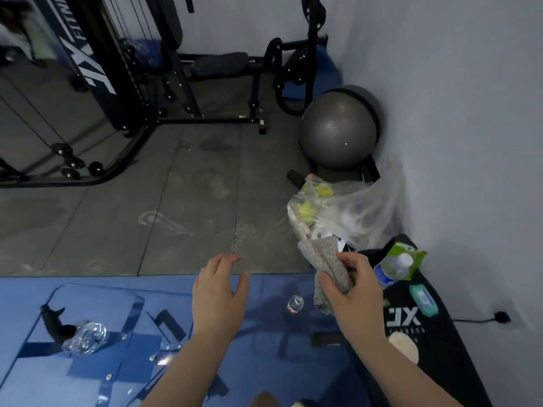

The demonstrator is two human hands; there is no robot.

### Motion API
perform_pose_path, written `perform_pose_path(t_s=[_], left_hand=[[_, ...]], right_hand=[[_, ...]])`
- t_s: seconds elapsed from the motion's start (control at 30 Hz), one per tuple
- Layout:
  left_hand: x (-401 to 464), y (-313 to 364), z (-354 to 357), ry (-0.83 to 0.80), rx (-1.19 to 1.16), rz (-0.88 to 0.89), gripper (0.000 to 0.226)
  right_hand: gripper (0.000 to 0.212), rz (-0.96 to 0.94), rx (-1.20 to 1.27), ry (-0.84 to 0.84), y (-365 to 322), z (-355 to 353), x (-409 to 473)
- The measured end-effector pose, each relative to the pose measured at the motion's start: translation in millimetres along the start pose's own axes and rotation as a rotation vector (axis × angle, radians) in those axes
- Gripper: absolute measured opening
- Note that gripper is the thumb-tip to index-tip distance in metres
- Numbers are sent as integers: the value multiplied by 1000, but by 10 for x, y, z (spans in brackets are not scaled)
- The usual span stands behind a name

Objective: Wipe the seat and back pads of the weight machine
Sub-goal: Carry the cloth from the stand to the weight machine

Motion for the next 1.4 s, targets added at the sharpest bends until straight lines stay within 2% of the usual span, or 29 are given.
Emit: perform_pose_path(t_s=[0.3, 0.63, 1.03, 1.2, 1.4], left_hand=[[914, 289, 83, 67, 23, 12, 29], [2981, 216, -108, 72, 71, 84, 29], [4710, 262, -208, 151, 24, 27, 28], [5690, 407, -58, 189, 33, -21, 29], [6832, 716, 137, 234, -14, -73, 28]], right_hand=[[35, -34, 75, -43, -205, 238, 1068], [36, -17, 55, 1, -588, 1299, 2629], [37, -105, 67, -50, -1115, 2177, 4421], [37, -143, 86, -114, -1208, 2585, 5405], [36, -198, 62, -164, -1360, 2753, 6717]])
Point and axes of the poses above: each hand's wrist, its own x-axis towards the middle knuckle, its own z-axis out of the palm, y = z × x, the point moved 1 cm from there along x, towards the middle knuckle, and after that the axes turned 1 degree about x, right-handed, at the moved point
